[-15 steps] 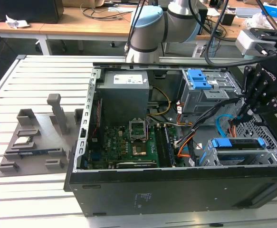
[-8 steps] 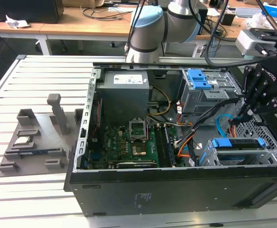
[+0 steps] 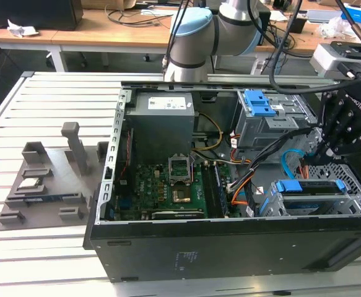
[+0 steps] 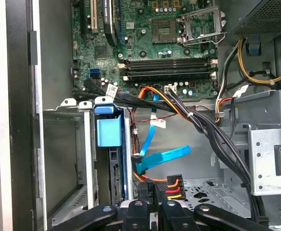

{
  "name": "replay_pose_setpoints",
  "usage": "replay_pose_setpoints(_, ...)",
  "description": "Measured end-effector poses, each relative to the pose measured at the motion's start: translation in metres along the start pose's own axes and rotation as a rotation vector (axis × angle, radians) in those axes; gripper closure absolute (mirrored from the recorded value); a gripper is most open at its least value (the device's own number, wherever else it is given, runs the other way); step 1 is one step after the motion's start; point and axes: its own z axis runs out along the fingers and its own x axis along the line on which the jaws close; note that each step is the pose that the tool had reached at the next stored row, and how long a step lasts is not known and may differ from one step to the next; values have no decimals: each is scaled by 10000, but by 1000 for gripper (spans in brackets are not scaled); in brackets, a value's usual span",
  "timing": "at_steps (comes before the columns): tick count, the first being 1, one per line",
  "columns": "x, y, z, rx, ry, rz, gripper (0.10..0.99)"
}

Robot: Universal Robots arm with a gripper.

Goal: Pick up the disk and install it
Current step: 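Insert the first disk wire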

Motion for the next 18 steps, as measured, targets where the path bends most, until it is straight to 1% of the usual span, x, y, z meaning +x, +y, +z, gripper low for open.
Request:
replay_pose_setpoints(1,8,-1,2,0,0,0,922)
replay_pose_setpoints(3,104,-6,18,0,0,0,922)
replay_pose_setpoints(4,134,-8,24,0,0,-1,922)
replay_pose_setpoints(6,154,-9,27,0,0,0,922)
replay_pose_setpoints(12,247,-16,45,0,-2,0,922)
replay_pose_setpoints(18,266,-19,90,0,0,0,922)
